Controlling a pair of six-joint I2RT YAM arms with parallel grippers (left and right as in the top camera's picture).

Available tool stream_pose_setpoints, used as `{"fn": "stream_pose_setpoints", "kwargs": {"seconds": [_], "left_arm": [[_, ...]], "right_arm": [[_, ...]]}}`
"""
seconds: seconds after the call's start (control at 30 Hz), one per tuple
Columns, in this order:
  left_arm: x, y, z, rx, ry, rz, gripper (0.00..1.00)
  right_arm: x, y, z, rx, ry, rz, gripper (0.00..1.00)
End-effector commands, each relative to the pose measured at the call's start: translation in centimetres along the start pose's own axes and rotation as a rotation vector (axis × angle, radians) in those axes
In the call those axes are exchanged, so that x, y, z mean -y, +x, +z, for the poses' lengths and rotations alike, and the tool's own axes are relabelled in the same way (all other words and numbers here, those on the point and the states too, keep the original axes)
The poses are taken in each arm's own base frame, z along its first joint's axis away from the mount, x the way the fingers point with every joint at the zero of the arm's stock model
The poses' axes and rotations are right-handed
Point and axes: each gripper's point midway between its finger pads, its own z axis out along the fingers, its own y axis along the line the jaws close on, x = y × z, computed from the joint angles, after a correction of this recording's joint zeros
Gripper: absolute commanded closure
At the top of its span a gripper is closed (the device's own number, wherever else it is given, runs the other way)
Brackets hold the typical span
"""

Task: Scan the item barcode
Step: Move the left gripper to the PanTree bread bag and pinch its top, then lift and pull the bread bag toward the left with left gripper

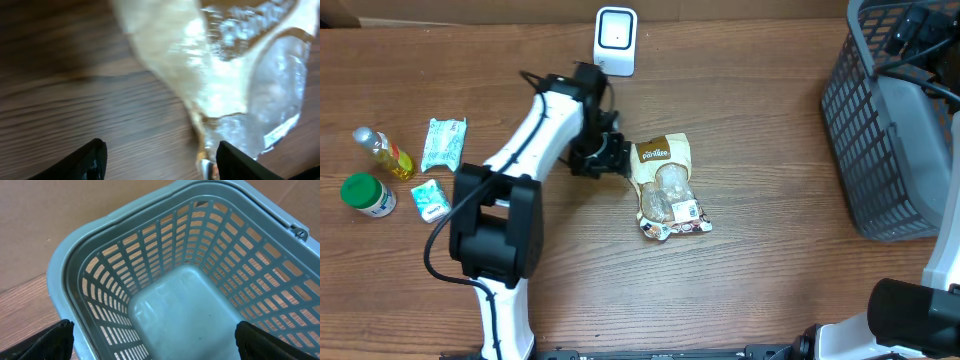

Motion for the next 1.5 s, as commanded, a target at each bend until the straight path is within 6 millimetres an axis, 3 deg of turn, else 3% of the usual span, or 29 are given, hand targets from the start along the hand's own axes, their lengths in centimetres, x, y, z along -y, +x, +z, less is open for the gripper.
{"fn": "stream_pose_setpoints", "kwargs": {"seconds": [0.0,0.33,0.6,0.83,1.27,1.47], "left_arm": [[1.8,0.1,0.5,0.0,0.019,-0.028,0.28],[5.3,-1.1,1.5,0.077,0.024,-0.058,0.25],[3.9,-1.9,1.9,0.202,-0.214,-0.182,0.25],[4.6,-2.3,2.0,0.271,-0.296,-0.139,0.27],[4.3,-1.6,2.9,0.269,-0.341,-0.12,0.26],[4.0,-1.5,4.4,0.274,-0.326,-0.116,0.27]], "right_arm": [[0.2,-0.9,-0.9,0.032,0.005,0.01,0.0],[0.2,-0.9,-0.9,0.032,0.004,0.01,0.0],[0.2,-0.9,-0.9,0.032,0.004,0.01,0.0],[0.2,-0.9,-0.9,0.032,0.005,0.01,0.0],[0.2,-0.9,-0.9,0.032,0.005,0.01,0.0],[0.2,-0.9,-0.9,0.032,0.004,0.01,0.0]]}}
